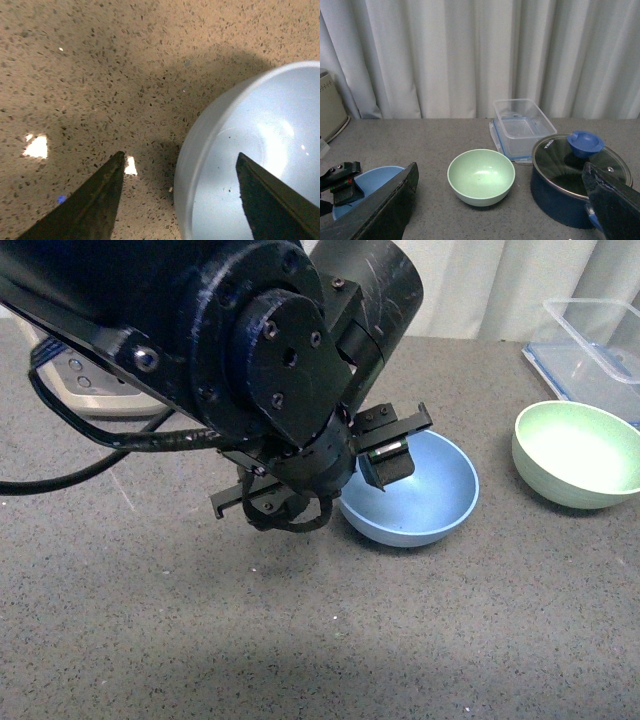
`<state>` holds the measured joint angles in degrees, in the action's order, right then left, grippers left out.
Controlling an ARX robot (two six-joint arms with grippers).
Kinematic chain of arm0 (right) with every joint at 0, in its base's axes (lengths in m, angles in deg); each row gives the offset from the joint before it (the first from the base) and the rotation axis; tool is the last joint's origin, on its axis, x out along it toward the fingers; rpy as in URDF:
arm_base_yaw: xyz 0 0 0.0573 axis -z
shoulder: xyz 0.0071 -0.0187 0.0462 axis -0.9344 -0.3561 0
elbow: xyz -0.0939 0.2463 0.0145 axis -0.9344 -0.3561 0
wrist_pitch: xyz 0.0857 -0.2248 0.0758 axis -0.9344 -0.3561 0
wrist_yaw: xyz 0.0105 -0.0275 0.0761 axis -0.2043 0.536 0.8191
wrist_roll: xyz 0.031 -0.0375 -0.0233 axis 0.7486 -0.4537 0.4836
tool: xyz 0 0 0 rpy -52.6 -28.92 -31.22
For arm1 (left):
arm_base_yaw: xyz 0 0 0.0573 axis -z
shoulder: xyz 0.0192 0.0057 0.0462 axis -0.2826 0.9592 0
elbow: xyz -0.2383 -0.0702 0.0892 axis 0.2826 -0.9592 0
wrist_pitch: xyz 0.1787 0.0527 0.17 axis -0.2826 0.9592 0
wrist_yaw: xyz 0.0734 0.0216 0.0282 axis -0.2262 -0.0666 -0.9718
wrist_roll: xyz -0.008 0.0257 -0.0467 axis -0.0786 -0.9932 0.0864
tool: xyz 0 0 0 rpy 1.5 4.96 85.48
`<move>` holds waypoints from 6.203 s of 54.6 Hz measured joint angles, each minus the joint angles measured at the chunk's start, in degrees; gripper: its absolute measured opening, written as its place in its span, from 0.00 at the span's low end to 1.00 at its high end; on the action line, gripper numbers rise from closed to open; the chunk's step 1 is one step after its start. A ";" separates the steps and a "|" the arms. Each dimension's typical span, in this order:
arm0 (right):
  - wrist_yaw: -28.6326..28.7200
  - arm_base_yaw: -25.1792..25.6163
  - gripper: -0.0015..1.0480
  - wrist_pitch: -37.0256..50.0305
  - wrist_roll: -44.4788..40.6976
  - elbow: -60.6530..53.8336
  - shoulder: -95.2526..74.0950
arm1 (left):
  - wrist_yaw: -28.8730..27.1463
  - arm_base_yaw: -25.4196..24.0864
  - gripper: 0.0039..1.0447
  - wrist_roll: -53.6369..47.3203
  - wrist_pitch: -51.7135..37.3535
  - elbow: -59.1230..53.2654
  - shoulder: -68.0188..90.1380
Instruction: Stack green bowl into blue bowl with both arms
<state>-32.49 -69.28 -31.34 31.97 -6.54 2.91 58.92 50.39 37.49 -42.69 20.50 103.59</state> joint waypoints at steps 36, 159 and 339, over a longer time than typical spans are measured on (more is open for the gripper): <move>0.04 0.00 0.91 0.00 0.00 0.00 0.00 | -3.85 -19.98 0.32 -45.13 -71.76 -47.36 -30.53; 0.04 0.00 0.91 0.00 0.00 0.00 0.00 | 9.57 -33.83 0.04 -48.28 0.22 -67.80 -123.01; 10.12 -26.77 0.02 3.93 -37.55 48.19 -102.92 | 9.46 -33.83 0.94 -48.44 0.39 -67.80 -123.19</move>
<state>-22.37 -96.06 -27.41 -5.58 41.66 -100.02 68.39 16.56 -10.95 -42.30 -47.30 -19.59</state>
